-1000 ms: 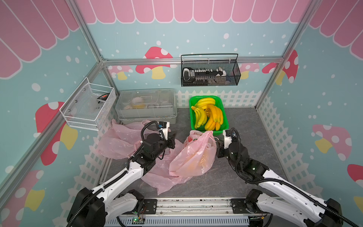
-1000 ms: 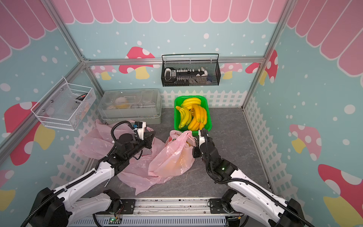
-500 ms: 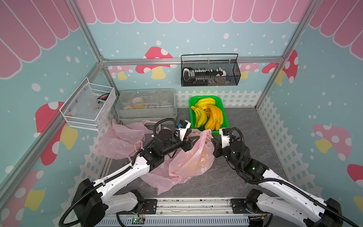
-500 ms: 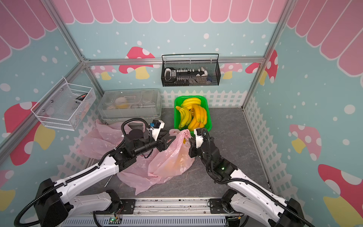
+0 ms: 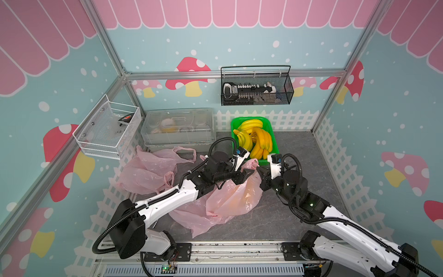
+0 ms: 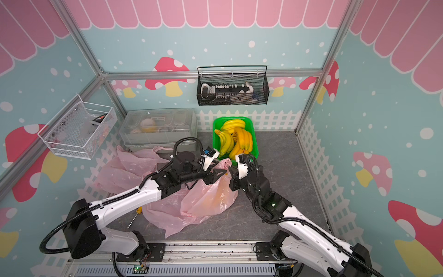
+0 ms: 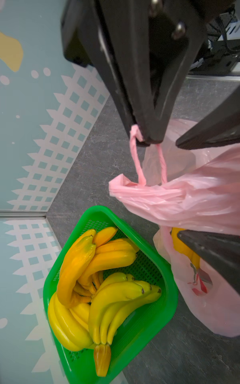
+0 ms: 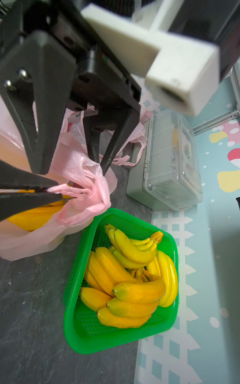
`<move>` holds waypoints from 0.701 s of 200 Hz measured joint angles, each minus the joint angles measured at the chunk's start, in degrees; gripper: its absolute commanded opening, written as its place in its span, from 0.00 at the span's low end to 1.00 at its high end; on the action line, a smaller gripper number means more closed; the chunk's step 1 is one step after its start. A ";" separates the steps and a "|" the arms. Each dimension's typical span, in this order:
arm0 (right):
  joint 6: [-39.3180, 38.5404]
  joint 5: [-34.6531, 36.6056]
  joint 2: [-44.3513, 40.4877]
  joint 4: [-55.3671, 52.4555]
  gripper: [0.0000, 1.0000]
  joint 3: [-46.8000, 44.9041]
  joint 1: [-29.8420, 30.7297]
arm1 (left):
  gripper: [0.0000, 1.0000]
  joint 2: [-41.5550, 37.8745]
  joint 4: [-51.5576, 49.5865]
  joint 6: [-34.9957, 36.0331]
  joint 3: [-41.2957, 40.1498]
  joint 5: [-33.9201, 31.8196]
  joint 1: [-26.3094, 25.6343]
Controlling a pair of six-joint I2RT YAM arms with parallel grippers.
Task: Place the banana into a plastic bag & tie a knot
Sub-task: Cross the plastic bag at the center of the board.
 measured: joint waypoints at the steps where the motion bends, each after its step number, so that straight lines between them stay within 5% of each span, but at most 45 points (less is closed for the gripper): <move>1: -0.04 -0.02 -0.02 0.00 0.00 0.04 0.00 | 0.53 0.07 -0.02 0.00 0.02 0.00 0.00; 75: -3.19 -3.17 0.09 -1.51 0.00 4.87 0.00 | 0.25 4.70 -1.77 1.49 3.65 -2.73 -0.22; 140: -3.80 -3.30 2.58 -3.04 0.00 4.94 0.00 | 0.23 4.79 -1.95 1.73 4.46 -2.19 -0.33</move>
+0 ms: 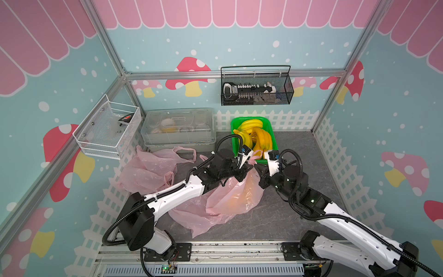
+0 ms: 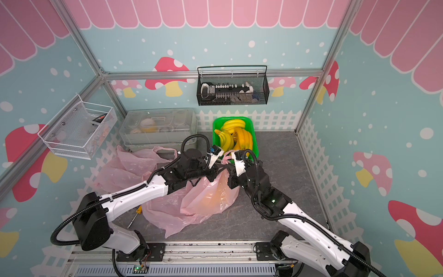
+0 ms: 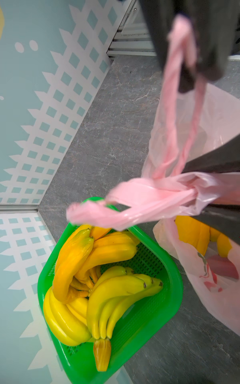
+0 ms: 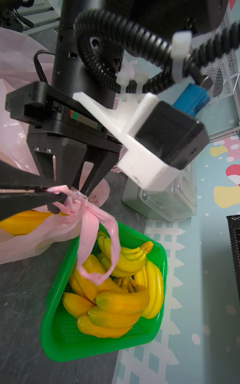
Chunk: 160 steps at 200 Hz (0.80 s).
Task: Place the banana into a plastic bag & tie a knot
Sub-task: Cross the plastic bag at the center of the board.
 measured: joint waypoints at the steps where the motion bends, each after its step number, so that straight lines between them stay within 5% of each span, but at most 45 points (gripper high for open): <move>1: 0.00 0.00 0.02 0.00 0.00 0.00 0.00 | 0.22 0.00 0.02 0.00 0.00 0.04 0.00; 127: -0.98 -0.44 0.28 -4.81 0.00 6.01 0.00 | 0.00 -1.42 -0.50 2.08 -0.76 0.85 0.09; 160: -3.78 2.69 -0.94 -8.98 0.00 9.77 -0.02 | 0.00 -5.53 -0.70 2.08 -1.84 3.67 4.87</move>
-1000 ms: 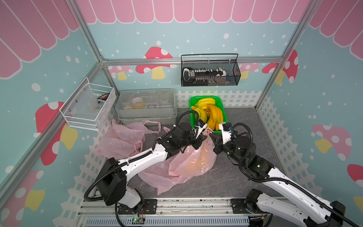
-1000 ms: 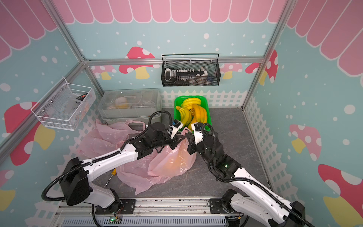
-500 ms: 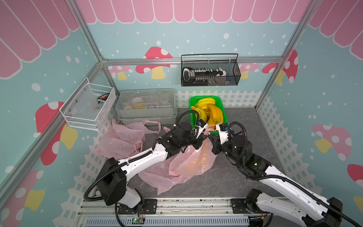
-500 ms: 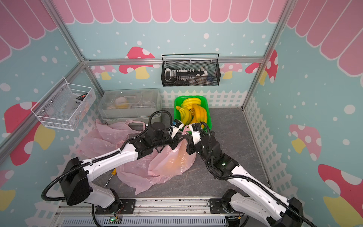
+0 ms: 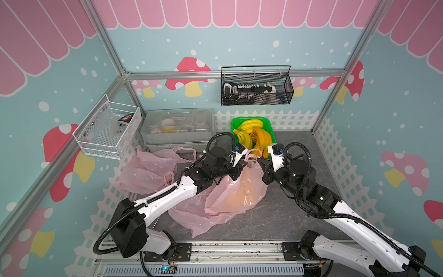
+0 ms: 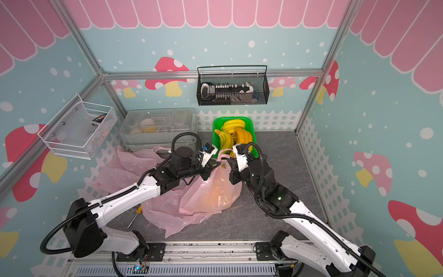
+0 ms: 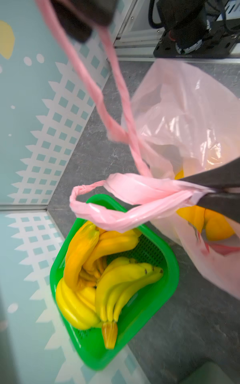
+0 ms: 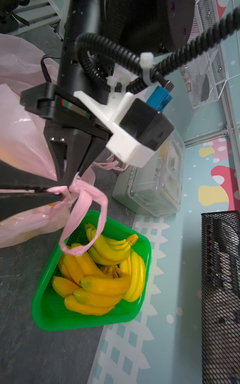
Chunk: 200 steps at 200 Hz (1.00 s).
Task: Place the banana into a plastic bag & tie a knot
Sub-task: Cross the plastic bag at the center of the board.
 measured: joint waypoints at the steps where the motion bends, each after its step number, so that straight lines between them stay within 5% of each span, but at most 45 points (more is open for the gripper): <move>1: -0.09 0.15 -0.07 -0.15 0.00 0.09 0.00 | 0.00 -0.15 0.04 0.00 0.02 0.09 0.31; 60: -4.83 3.23 -0.59 -5.79 0.00 6.34 -0.09 | 0.00 -1.22 0.24 0.04 4.02 3.67 3.30; 130: -9.64 -9.46 6.29 -9.09 0.00 9.77 -0.09 | 0.00 -0.90 -9.20 1.97 5.46 6.67 -0.59; 200: -11.50 -14.64 7.93 -10.01 0.00 11.13 -0.09 | 0.24 -3.28 -14.78 4.96 3.02 9.35 -1.11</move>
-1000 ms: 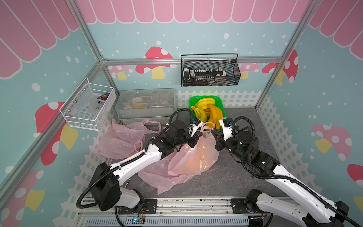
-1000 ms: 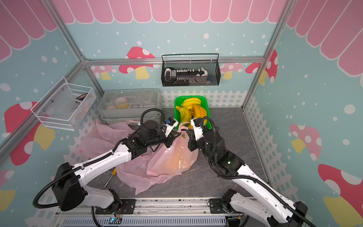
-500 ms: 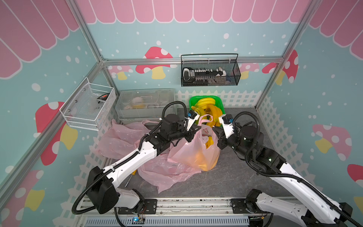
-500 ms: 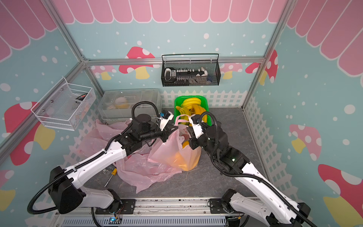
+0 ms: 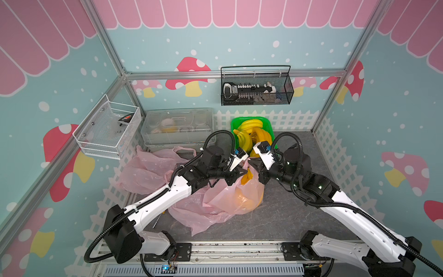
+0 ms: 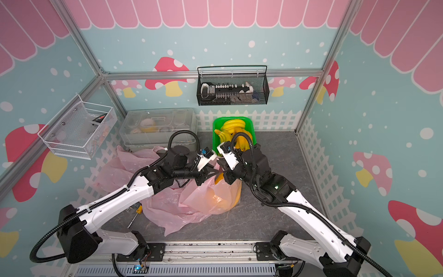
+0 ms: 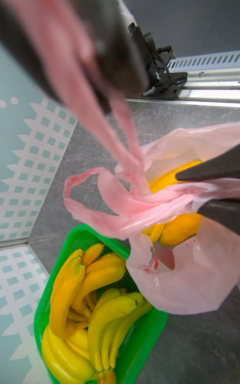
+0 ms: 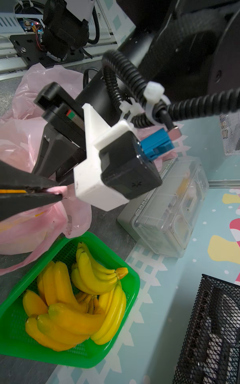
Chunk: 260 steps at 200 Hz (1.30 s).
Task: Place the banana into a plastic bag & tie a knot
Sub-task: Cross the plastic bag at the center of the board.
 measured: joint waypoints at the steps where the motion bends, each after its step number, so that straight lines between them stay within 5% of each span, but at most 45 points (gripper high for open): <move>1: 0.00 -0.02 -0.02 -0.02 0.00 0.02 0.00 | 0.25 -0.04 -0.04 0.02 0.00 0.00 0.00; 48: -0.24 -1.05 -0.02 -1.31 0.00 0.09 0.00 | 0.55 -1.22 0.04 0.42 -0.02 -1.33 0.07; 90: -0.33 -1.57 -0.02 -1.38 0.00 0.46 0.00 | 0.63 -1.16 -0.11 0.85 1.62 -2.84 0.35; 165: -0.26 -2.23 0.00 -1.36 0.00 1.86 0.00 | 0.57 1.16 -0.87 2.25 7.74 -1.70 1.25; 260: 0.63 -5.29 2.38 0.20 0.00 2.27 0.00 | 0.49 1.90 -2.45 2.69 5.22 3.21 1.14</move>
